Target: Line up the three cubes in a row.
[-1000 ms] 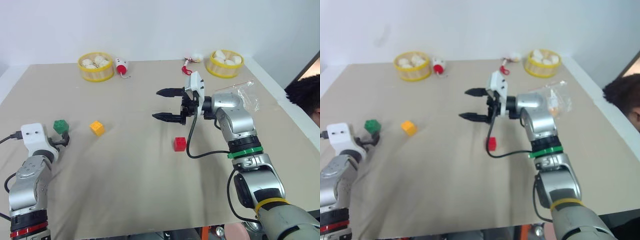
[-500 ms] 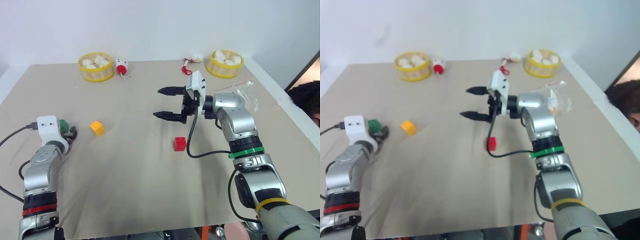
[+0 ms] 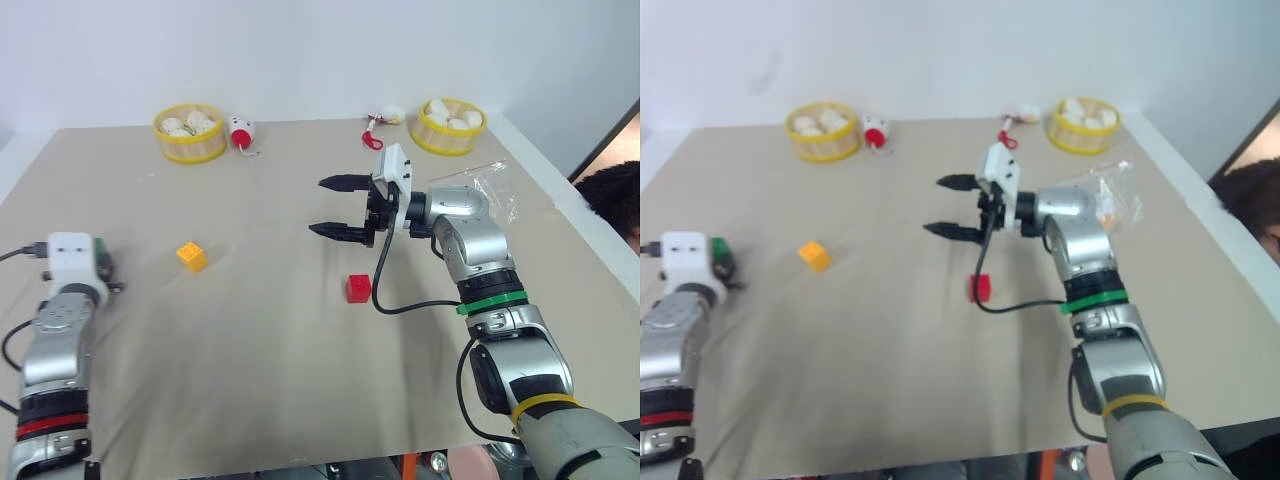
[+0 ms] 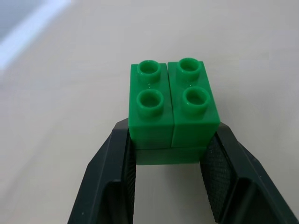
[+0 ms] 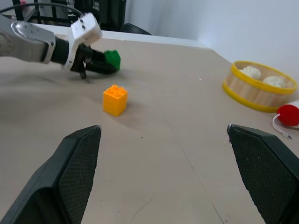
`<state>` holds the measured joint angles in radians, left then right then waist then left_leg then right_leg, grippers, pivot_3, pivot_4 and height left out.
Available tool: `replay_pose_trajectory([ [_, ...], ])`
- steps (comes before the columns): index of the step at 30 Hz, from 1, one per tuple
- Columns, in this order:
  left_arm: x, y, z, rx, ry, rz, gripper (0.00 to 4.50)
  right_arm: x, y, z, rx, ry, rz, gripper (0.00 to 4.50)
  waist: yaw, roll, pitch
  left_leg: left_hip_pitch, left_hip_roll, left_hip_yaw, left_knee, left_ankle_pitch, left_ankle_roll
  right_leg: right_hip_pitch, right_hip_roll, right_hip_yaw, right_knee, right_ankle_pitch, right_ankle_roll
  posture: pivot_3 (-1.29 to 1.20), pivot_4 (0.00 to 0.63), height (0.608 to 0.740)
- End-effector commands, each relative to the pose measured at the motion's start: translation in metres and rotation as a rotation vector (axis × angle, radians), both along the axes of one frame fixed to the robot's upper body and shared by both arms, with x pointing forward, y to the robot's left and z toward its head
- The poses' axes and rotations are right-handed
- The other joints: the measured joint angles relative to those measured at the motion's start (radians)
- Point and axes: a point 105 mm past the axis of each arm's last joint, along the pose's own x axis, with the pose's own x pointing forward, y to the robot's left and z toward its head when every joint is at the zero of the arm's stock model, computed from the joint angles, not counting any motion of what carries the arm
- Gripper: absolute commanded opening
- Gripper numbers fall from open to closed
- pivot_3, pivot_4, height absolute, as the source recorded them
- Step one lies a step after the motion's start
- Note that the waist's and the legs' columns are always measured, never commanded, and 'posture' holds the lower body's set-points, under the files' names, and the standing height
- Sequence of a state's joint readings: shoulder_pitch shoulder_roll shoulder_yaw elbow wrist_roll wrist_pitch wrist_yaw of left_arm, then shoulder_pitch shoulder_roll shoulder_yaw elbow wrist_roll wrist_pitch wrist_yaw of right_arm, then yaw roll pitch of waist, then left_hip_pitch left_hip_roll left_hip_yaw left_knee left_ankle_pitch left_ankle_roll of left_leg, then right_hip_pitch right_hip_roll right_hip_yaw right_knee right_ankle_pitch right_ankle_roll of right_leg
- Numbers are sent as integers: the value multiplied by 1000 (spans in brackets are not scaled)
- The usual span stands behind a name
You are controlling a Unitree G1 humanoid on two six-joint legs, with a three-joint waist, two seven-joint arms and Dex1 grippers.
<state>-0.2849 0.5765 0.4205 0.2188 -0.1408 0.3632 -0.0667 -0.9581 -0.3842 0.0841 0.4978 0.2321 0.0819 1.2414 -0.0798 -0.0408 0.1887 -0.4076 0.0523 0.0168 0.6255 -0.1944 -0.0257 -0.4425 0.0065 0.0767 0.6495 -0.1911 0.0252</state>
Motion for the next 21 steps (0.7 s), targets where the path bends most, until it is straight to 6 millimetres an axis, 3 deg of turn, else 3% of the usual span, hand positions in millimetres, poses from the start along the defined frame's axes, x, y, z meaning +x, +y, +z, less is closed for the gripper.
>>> replay_pose_trajectory([
  [1, -8, 22, 54, 39, -191, 37, 1351, 0, -5, 17, 3, -52, 1, 4500, 3, 0, 0, 0, 0, 0, 0, 0, 0, 0, 0, 0, 0, 0, 0, 0, 150, 740],
  [4, -4, 9, 95, 17, -361, -81, 1351, 1, -12, 18, -6, -49, -9, 4500, 10, -1, 0, -1, -1, 0, 0, 0, 0, 0, -2, -1, -1, 0, 0, 0, 150, 740],
  [6, 0, -10, 121, -19, -467, -217, 1351, 1, -18, 19, -17, -41, -14, 4500, 15, -1, 0, -1, -1, 0, 0, 0, -1, 0, -3, -2, -1, -1, 0, 0, 150, 740],
  [8, 5, -55, 147, -63, -542, -470, 1351, -4, -28, 15, -61, -11, 2, 4500, 21, -2, 1, -2, -2, 0, 0, 0, -1, 0, -4, -2, -1, -1, 1, 0, 150, 740],
  [10, 3, -96, 157, -90, -555, -692, 1351, -8, -37, 10, -110, 12, 12, 4500, 28, -2, 1, -3, -2, 0, 0, 0, -3, 0, -4, -2, -3, -1, 2, 0, 150, 740],
  [13, -5, -142, 157, -100, -516, -933, 1351, -13, -48, 5, -153, 35, 15, 4500, 30, -2, 1, -2, -3, 1, 0, -2, -6, 1, -5, -1, -3, -4, 4, 0, 150, 740],
  [16, -23, -197, 138, -116, -401, -1244, 1351, -19, -66, 8, -158, 60, 4, 4500, 28, -2, 1, -2, -2, 1, -1, -3, -6, 1, -4, -1, -3, -5, 3, 0, 150, 740],
  [21, -34, -231, 95, -83, -192, -1479, 1351, -39, -90, 15, -131, 117, -2, 4500, 29, -2, 1, -1, -2, 0, -2, -3, -6, 0, -3, -1, -2, -7, 2, 0, 150, 740],
])
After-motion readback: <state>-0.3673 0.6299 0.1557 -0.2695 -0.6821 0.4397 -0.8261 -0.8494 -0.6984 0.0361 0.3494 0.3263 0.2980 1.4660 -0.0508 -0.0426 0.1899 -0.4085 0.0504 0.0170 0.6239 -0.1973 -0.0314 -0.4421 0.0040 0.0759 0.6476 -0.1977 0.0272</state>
